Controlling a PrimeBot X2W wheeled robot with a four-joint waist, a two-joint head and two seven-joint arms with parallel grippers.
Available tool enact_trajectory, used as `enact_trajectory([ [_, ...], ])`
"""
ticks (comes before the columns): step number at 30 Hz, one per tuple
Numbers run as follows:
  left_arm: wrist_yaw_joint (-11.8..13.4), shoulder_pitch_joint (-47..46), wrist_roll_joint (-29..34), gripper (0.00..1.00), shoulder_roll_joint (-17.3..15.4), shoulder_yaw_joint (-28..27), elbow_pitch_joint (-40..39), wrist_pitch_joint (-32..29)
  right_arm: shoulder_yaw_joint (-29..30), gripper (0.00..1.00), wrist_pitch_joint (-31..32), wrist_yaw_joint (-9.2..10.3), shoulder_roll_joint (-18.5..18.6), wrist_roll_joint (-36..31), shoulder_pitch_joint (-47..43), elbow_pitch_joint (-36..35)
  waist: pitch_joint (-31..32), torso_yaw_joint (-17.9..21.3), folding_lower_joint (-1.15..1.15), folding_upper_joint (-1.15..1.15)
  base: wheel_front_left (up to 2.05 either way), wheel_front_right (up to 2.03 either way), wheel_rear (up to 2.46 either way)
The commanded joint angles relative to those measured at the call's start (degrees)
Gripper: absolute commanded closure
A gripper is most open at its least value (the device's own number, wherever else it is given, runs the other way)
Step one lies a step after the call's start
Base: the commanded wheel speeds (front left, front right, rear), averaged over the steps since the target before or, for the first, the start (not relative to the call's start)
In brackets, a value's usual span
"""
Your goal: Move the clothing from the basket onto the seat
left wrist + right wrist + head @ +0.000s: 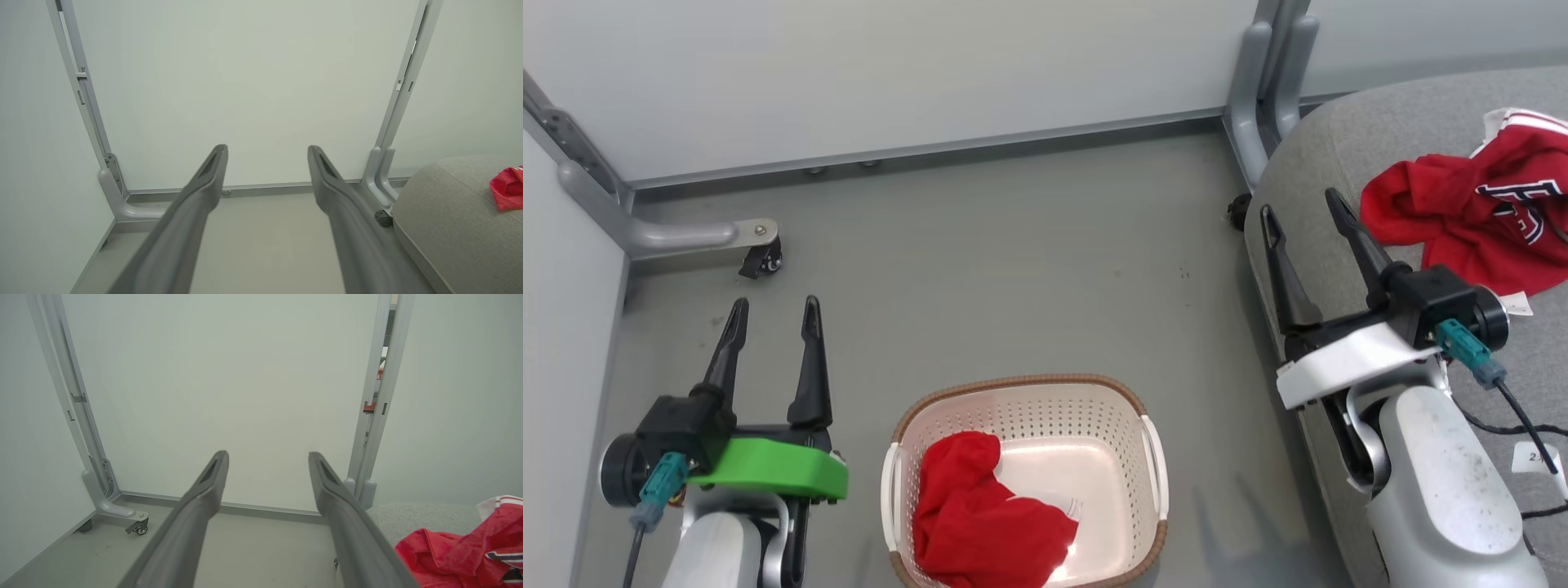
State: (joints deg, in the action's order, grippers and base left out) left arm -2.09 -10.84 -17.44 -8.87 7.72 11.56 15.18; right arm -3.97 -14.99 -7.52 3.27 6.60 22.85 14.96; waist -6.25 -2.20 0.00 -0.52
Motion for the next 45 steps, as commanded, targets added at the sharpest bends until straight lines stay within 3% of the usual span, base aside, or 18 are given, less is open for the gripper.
enact_trajectory([
  [1,-0.42,1.77,0.60,0.00,0.52,-0.81,0.21,-0.06,-0.09,0.00,-0.15,0.06,0.05,0.32,-2.02,-0.72,2.09,-0.76,0.00,0.52,0.00,0.00,0.00],
  [22,-2.94,8.42,4.92,0.00,4.60,-5.48,-0.70,-0.06,2.92,0.00,-0.15,0.06,-0.38,1.79,-20.56,-10.47,6.73,-0.37,0.00,0.52,0.00,0.00,0.00],
  [45,-4.37,7.81,6.89,0.00,5.31,-6.68,-0.09,-0.06,3.16,0.00,-0.15,0.06,-0.39,2.49,-22.79,-10.59,6.54,-0.56,0.00,0.52,0.00,0.00,0.00],
])
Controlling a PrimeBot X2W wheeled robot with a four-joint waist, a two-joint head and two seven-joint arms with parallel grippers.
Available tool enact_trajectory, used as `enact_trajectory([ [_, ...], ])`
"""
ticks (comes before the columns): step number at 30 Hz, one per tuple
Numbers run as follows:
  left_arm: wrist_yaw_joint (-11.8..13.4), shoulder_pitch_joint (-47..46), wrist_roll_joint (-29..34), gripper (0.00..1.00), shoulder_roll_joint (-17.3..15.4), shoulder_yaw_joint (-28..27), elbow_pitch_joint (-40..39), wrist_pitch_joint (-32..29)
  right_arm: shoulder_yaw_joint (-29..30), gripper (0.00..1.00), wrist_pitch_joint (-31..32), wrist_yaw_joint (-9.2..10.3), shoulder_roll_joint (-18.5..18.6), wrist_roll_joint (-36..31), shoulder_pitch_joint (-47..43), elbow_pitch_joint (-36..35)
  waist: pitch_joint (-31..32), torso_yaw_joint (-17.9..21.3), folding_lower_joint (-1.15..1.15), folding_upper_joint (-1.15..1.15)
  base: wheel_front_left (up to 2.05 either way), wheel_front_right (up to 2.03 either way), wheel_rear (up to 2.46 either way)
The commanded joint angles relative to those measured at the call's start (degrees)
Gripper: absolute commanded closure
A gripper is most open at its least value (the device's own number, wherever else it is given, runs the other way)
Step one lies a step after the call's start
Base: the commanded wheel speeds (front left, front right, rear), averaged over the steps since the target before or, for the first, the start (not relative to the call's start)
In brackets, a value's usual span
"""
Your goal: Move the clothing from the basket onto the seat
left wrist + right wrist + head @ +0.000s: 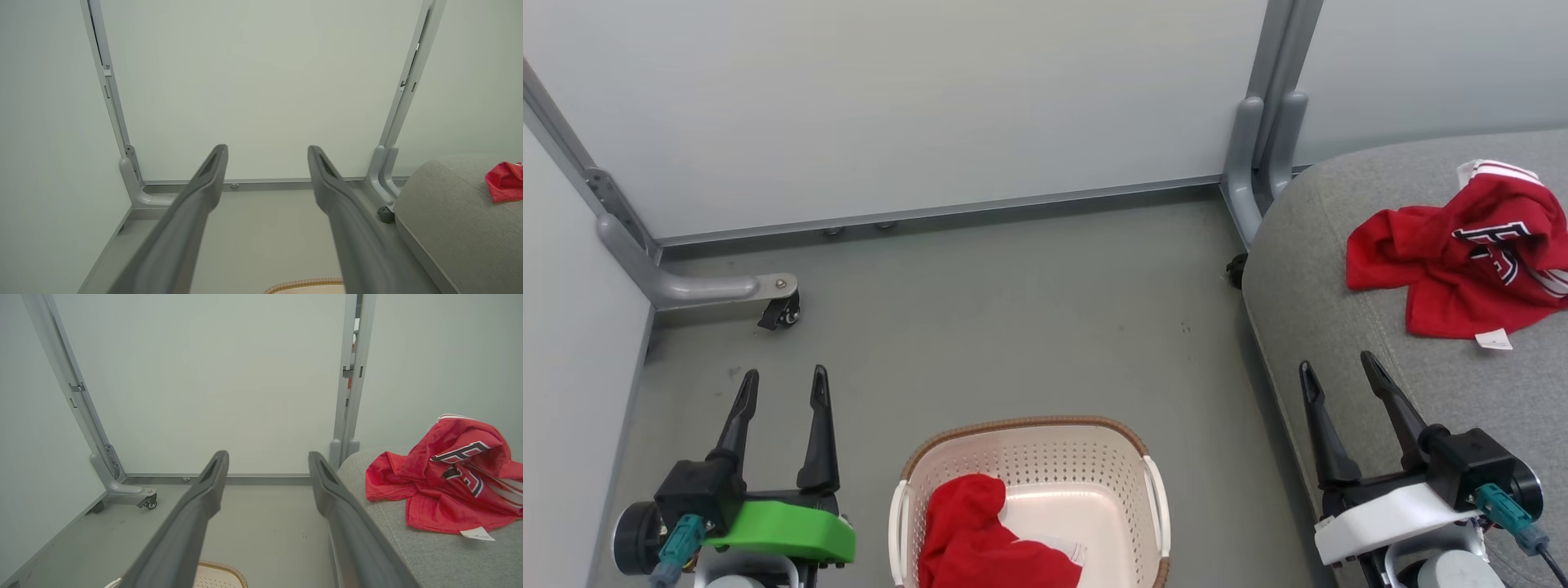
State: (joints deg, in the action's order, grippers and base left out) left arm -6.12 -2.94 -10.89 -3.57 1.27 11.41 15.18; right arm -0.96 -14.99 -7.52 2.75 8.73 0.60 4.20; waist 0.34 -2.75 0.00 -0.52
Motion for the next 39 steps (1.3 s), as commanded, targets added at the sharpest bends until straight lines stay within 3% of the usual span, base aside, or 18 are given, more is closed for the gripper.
enact_trajectory([
  [1,-0.38,-0.19,0.31,0.00,0.02,-0.27,0.08,-0.06,0.16,0.00,-0.15,0.06,0.13,0.41,-0.55,0.20,-0.10,0.00,0.00,0.52,0.00,0.00,0.00],
  [10,-0.90,-2.85,1.06,0.00,-0.06,1.14,1.12,-0.06,-0.49,0.00,-0.15,0.06,0.13,0.84,1.24,-0.42,-1.93,0.92,0.00,0.52,0.00,0.00,0.00],
  [20,-1.41,-13.38,0.76,0.00,-2.99,9.49,6.16,-0.06,-2.20,0.00,-0.15,0.06,0.13,0.78,5.98,-2.72,-8.91,4.03,0.00,0.52,0.00,0.00,0.00],
  [31,-1.34,-27.45,-2.44,0.00,-9.17,23.81,20.64,-0.06,-4.36,0.00,-0.15,0.06,0.12,0.19,14.64,-6.22,-21.61,8.52,0.00,0.52,0.00,0.00,0.00],
  [39,-1.33,-35.31,-4.52,0.00,-11.69,32.14,32.77,-0.05,-5.84,0.00,-0.15,0.06,0.10,-0.01,19.96,-8.50,-29.96,11.05,0.00,0.52,0.00,0.00,0.00],
])
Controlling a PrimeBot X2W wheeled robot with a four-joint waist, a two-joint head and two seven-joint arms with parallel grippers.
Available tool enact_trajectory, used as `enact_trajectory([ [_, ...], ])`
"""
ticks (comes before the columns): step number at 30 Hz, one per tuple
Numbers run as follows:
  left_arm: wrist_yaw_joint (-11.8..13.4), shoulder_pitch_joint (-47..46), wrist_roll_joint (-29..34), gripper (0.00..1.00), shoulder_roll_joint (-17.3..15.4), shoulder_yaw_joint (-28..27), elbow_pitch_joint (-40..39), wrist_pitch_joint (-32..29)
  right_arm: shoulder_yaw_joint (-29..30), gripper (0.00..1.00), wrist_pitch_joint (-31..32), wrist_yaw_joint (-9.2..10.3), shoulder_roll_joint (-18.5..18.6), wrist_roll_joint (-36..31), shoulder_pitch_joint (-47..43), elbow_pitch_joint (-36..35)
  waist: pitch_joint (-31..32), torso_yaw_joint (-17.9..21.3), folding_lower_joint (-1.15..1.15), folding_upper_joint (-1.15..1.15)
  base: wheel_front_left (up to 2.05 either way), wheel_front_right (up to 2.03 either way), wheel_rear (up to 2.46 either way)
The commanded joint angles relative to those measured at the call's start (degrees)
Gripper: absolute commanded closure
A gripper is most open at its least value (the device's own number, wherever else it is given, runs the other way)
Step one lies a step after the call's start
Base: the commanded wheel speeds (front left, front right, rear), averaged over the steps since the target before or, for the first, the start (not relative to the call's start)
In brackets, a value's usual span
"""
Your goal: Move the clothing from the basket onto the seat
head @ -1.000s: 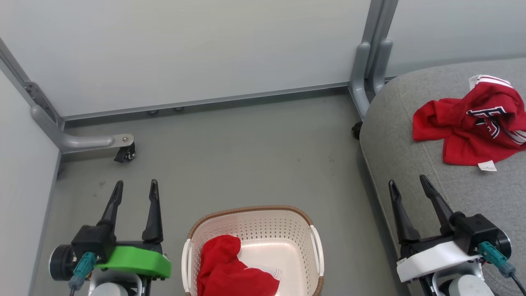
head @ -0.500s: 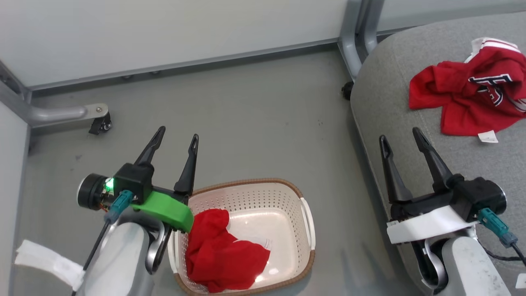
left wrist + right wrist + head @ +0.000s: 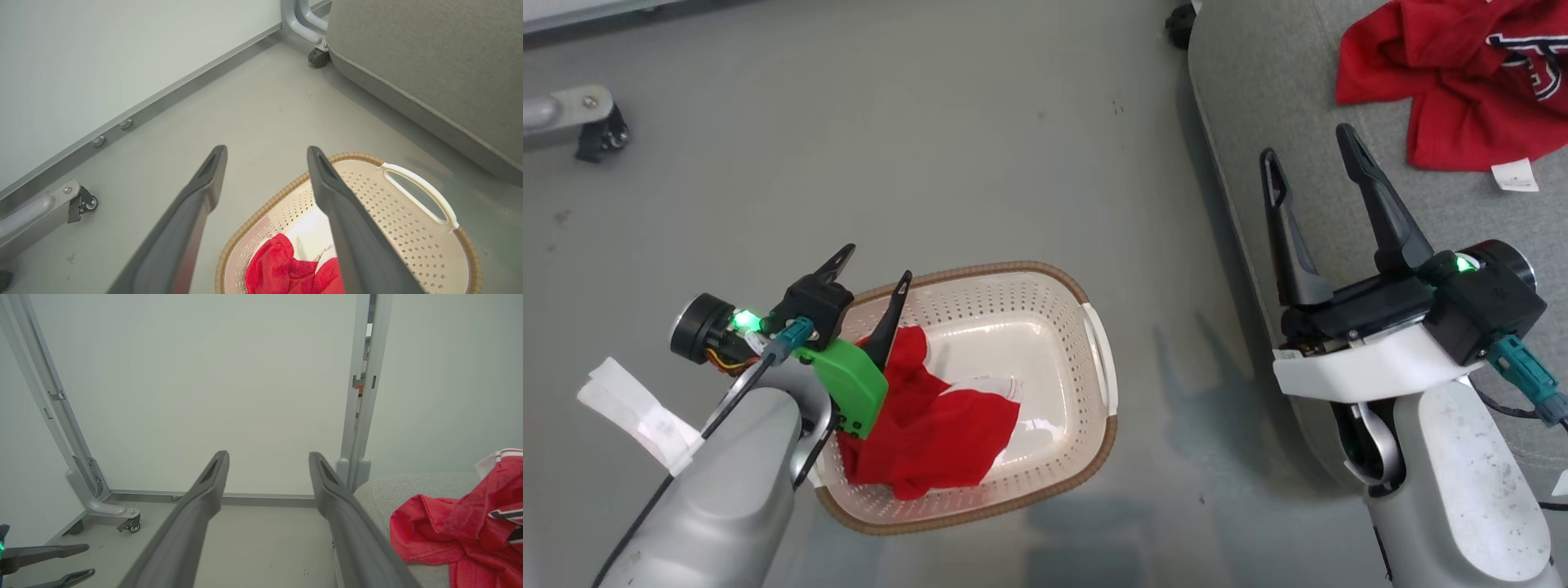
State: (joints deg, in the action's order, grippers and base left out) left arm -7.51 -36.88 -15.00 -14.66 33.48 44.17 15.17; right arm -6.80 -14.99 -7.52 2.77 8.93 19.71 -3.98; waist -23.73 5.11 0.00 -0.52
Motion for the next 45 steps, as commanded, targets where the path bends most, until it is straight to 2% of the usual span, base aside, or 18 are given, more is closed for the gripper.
enact_trajectory([
  [1,0.05,-2.20,-0.56,0.00,-0.92,1.25,1.78,-0.05,-0.11,0.00,-0.15,0.06,0.09,-0.27,1.43,-0.63,-7.10,3.47,0.00,0.52,0.00,0.00,0.00],
  [13,0.05,-10.26,-3.29,0.00,-2.21,13.73,17.12,-0.43,-1.93,0.00,-0.15,0.06,0.08,0.00,6.68,-3.40,-17.23,5.92,0.00,0.52,0.00,0.00,0.00],
  [21,0.06,-13.61,-4.64,0.00,-2.42,21.14,23.35,-2.77,-2.55,0.00,-0.15,0.06,0.08,0.30,8.26,-5.05,-21.92,7.23,0.00,0.52,0.00,0.00,0.00],
  [34,0.06,-16.79,-5.15,0.00,-3.24,32.38,27.16,-10.66,-2.61,0.00,-0.15,0.06,0.08,0.74,8.43,-7.37,-26.61,7.91,0.00,0.52,0.00,0.00,0.00],
  [45,0.07,-19.29,-4.38,0.00,-3.53,37.52,28.58,-16.65,-2.12,0.00,-0.15,0.06,0.08,0.04,8.16,-9.12,-29.52,8.03,0.00,0.52,0.00,0.00,0.00],
])
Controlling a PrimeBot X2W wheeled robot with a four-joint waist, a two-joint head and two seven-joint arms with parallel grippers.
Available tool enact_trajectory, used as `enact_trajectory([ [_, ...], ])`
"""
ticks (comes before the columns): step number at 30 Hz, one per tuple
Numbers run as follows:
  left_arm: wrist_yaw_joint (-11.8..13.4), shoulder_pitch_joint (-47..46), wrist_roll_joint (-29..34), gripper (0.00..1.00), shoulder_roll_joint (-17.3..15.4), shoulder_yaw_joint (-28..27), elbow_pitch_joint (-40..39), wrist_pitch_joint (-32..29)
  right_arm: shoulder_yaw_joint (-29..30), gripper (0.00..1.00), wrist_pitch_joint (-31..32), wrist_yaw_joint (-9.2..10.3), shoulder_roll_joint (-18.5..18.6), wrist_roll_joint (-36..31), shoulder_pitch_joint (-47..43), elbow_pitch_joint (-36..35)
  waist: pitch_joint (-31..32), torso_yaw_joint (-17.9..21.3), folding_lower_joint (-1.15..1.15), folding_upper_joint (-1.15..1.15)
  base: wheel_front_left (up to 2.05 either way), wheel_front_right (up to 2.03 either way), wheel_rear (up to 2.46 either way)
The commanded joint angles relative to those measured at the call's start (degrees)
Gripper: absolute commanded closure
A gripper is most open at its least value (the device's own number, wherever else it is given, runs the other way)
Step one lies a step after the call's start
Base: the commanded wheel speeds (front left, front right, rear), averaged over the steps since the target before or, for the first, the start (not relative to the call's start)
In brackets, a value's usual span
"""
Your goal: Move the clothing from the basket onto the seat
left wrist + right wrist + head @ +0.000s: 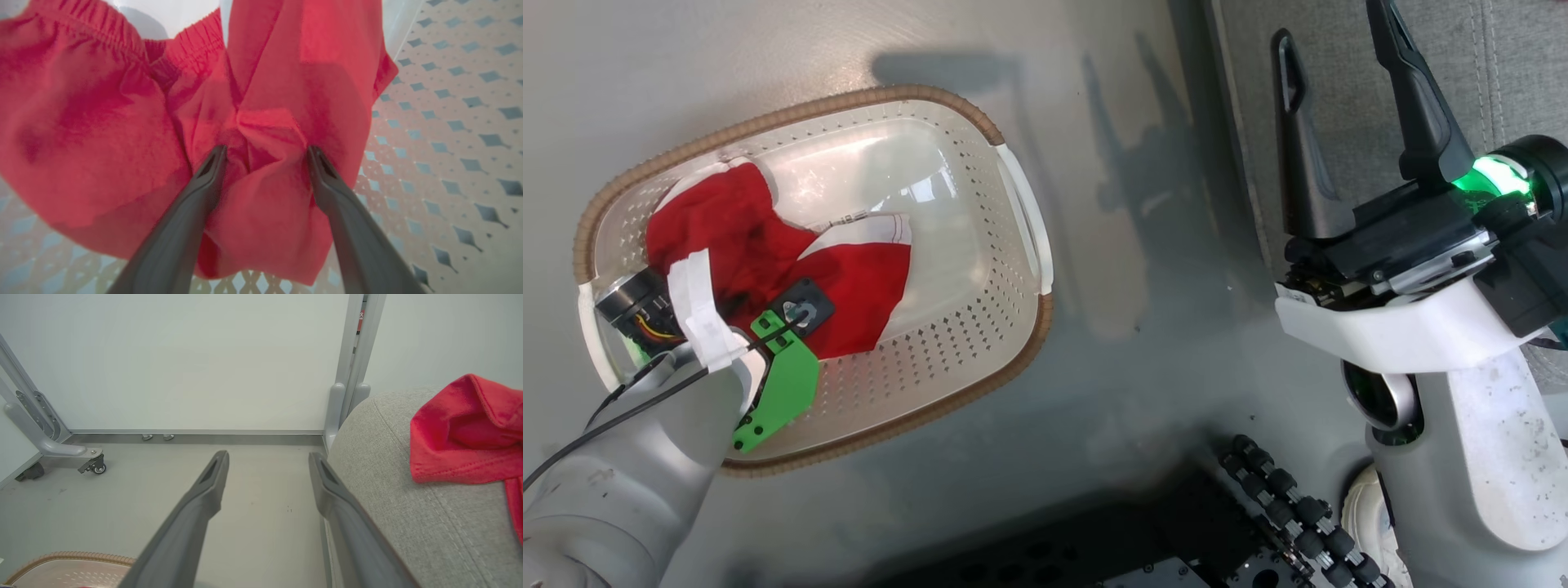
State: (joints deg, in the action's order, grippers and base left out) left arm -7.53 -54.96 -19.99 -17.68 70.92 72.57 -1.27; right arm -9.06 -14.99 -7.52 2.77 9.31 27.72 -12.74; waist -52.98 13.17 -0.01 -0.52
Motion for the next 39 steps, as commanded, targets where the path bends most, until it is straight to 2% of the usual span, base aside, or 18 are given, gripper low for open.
enact_trajectory([
  [1,0.08,-1.21,0.68,0.00,-0.44,0.32,0.31,-0.57,0.20,0.00,-0.15,0.06,0.08,-0.29,0.09,-0.51,-0.44,-0.04,0.01,0.52,0.00,0.00,0.00],
  [3,0.09,-1.43,1.01,0.00,-0.37,0.67,0.50,-0.98,0.26,0.00,-0.15,0.06,0.08,-0.41,0.02,-0.63,-0.73,-0.06,0.01,0.52,0.00,0.00,0.00],
  [4,0.09,-1.57,1.04,0.36,-0.28,0.74,0.56,-1.03,0.30,0.00,-0.15,0.06,0.08,-0.43,0.04,-0.68,-0.82,-0.06,0.01,0.52,0.00,0.00,0.00],
  [6,0.09,-1.81,1.75,1.00,-0.11,1.06,0.71,-1.50,0.35,0.00,-0.15,0.06,0.08,-0.48,0.13,-0.72,-0.96,-0.04,0.01,0.52,0.00,0.00,0.00],
  [12,0.10,-2.13,2.42,1.00,1.26,1.59,1.04,-3.08,0.46,0.00,-0.15,0.06,0.08,-0.33,0.43,-0.13,-0.15,0.01,0.01,0.52,0.00,0.00,0.00],
  [19,0.77,0.59,1.50,1.00,3.58,1.38,1.15,-0.41,1.03,0.00,-0.15,0.06,0.08,0.30,-0.49,0.85,3.81,-0.25,0.01,0.52,0.00,0.00,0.00],
  [30,0.07,2.16,-1.49,1.00,8.22,1.03,0.25,5.55,2.15,0.00,-0.15,0.06,0.10,0.60,-3.68,4.36,14.63,-2.55,0.01,0.52,0.00,0.00,0.00],
  [39,0.08,7.09,-5.78,1.00,9.90,1.98,-4.67,11.52,3.89,0.00,-0.15,0.06,0.11,-0.29,-7.76,7.56,24.73,-5.69,0.01,0.52,0.00,0.00,0.00],
])
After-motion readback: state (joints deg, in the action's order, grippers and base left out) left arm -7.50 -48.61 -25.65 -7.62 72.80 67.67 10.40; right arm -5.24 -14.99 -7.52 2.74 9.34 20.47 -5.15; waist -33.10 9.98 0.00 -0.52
